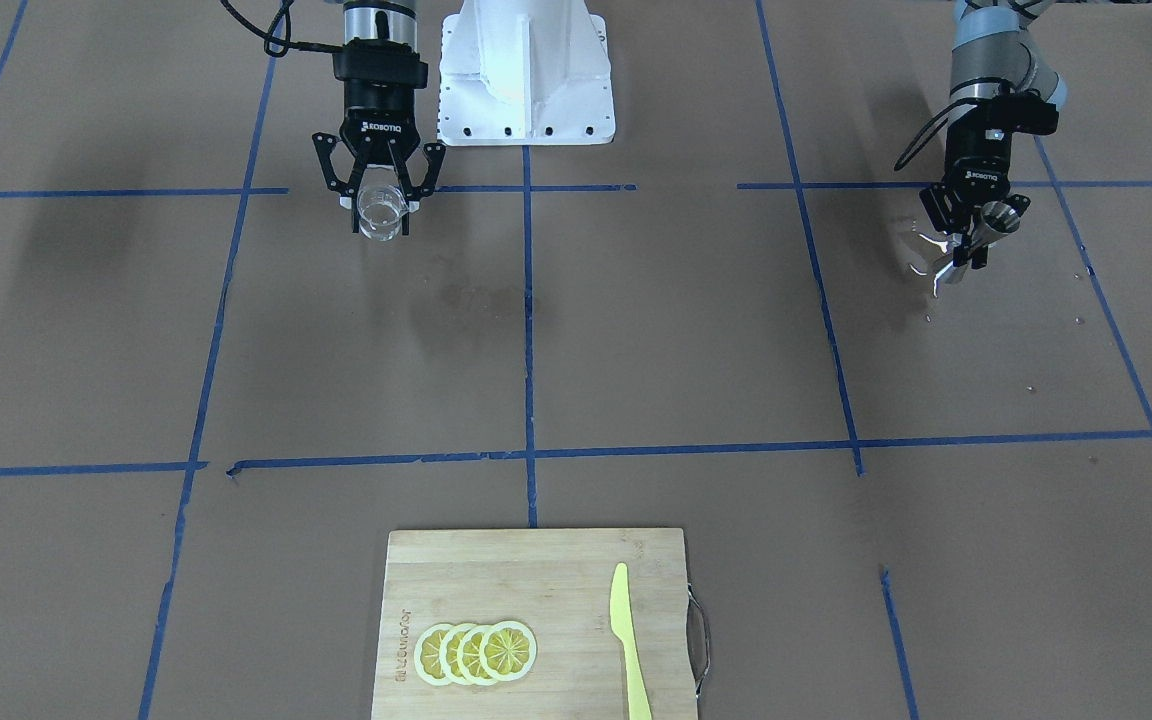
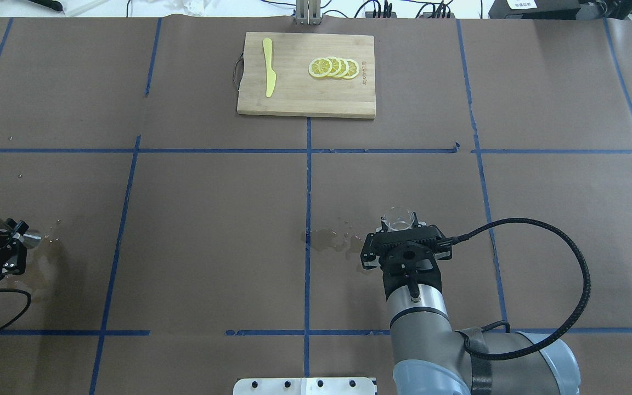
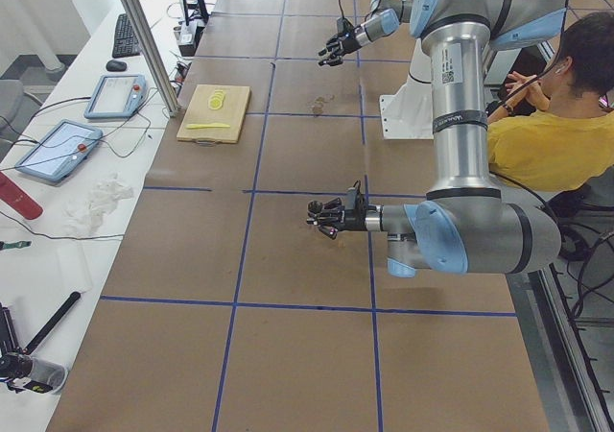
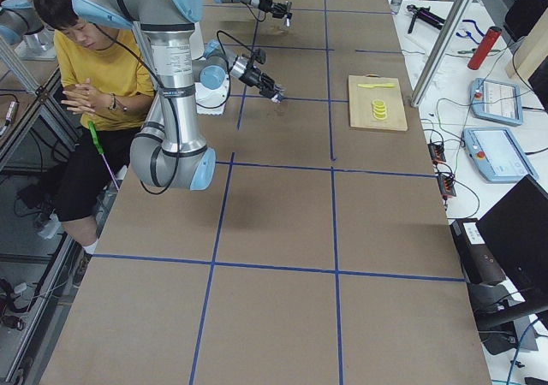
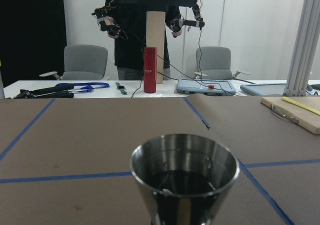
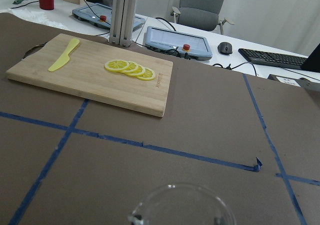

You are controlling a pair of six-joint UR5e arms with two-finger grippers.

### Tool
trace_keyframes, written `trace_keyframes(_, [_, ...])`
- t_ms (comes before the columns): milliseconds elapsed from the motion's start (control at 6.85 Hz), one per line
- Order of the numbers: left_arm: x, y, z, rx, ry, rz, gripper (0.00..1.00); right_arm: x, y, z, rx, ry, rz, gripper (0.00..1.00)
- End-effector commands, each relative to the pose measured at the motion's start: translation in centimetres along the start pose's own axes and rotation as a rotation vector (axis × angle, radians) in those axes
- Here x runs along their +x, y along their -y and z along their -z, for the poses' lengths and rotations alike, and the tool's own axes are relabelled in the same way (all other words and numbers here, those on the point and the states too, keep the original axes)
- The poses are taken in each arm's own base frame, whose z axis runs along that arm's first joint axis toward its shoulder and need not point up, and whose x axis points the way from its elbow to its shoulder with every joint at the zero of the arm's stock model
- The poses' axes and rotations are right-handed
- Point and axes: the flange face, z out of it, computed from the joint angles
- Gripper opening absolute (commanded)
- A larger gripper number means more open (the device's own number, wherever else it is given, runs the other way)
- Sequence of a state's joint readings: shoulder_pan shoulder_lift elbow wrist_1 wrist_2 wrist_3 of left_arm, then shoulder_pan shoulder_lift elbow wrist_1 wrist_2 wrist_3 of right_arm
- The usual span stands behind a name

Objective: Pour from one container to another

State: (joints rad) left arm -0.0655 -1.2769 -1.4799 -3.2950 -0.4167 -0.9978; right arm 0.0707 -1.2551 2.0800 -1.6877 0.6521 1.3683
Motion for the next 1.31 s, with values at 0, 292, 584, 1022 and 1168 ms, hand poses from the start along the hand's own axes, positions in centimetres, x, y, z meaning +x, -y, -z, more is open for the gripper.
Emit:
trace_keyframes(0, [0.6, -0.8, 0.2, -0.021, -0.009, -0.041, 0.0, 0.0, -0.3, -0.1, -0.004, -0.002, 0.006, 0.0])
trace_keyframes(292, [1.4, -1.4, 0.8, -0.044, -0.033, -0.041, 0.0, -0.3, -1.0, -0.4, -0.008, -0.007, 0.003, 0.0])
trace_keyframes(584, [2.2, -1.9, 1.1, -0.063, -0.054, -0.036, 0.0, -0.2, -0.7, -0.1, -0.01, 0.0, -0.008, 0.0])
trace_keyframes(1022, [3.9, -2.6, 1.3, -0.076, -0.076, -0.019, 0.0, -0.3, -0.5, 0.0, -0.01, 0.002, -0.032, 0.0])
trace_keyframes(1168, [4.0, -2.7, 1.3, -0.078, -0.078, -0.019, 0.0, -0.3, -0.5, 0.0, -0.01, 0.002, -0.033, 0.0])
